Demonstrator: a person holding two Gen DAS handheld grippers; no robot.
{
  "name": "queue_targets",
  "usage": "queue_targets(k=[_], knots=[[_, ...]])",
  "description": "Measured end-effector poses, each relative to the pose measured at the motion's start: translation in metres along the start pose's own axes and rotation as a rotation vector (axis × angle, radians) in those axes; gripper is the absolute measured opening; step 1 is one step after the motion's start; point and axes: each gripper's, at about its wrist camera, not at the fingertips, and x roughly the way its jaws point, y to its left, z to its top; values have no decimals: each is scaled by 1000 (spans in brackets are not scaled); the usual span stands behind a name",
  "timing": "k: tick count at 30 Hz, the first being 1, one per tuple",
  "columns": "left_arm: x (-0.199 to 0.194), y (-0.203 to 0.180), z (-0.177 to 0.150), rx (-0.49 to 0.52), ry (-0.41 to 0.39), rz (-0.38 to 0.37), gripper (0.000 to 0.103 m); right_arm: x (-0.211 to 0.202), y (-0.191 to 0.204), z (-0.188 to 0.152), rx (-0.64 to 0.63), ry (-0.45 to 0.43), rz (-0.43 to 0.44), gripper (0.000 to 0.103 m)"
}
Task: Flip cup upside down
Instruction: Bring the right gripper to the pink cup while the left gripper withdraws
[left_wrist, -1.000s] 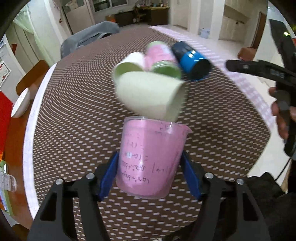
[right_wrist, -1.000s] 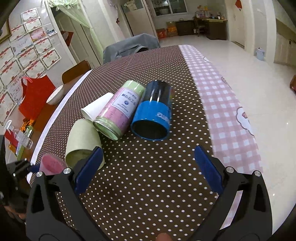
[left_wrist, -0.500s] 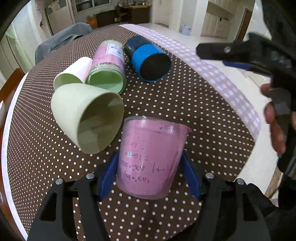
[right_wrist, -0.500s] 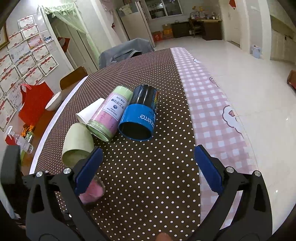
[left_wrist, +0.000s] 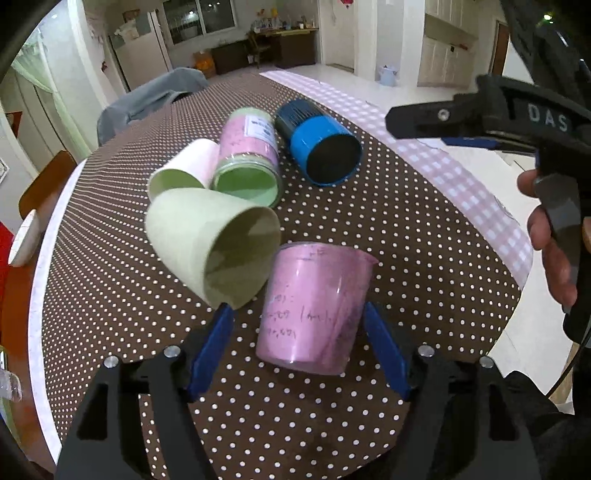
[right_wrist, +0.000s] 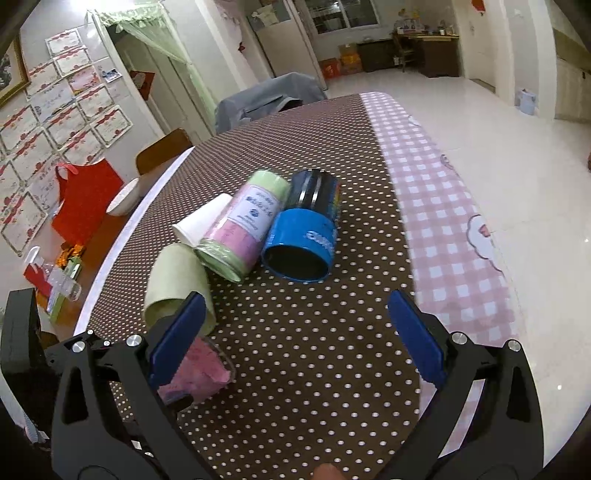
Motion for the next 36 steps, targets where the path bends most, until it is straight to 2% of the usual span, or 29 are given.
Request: queue_targets(k=[4, 6, 8, 13, 16, 19, 22, 29, 36], knots=[[-19, -5, -7, -20, -40, 36, 72, 0, 5, 4, 9, 0, 73, 97], [-27, -3, -9, -35, -56, 47, 72, -3, 7, 8, 10, -13, 166, 97], [-35, 2, -9, -59, -75, 62, 72, -7, 12, 12, -22, -35, 198, 97], [-59, 13, -18, -137, -123, 125, 72, -13, 45, 19, -264, -71, 233, 97], [-67, 28, -15, -181, -141, 158, 72, -7, 63, 20, -382, -1, 244, 97], [-76, 39, -15, -221, -155, 194, 72, -3, 78, 17, -493, 31, 241, 97], [-84, 46, -17, -259, -165, 234, 72, -4, 92, 9, -592, 66, 285, 97], [-100, 61, -21, -326, -184, 270, 72, -5, 118, -5, -819, 109, 320, 97], [-110, 70, -33, -370, -199, 296, 72, -6, 129, -13, -1050, 188, 352, 97]])
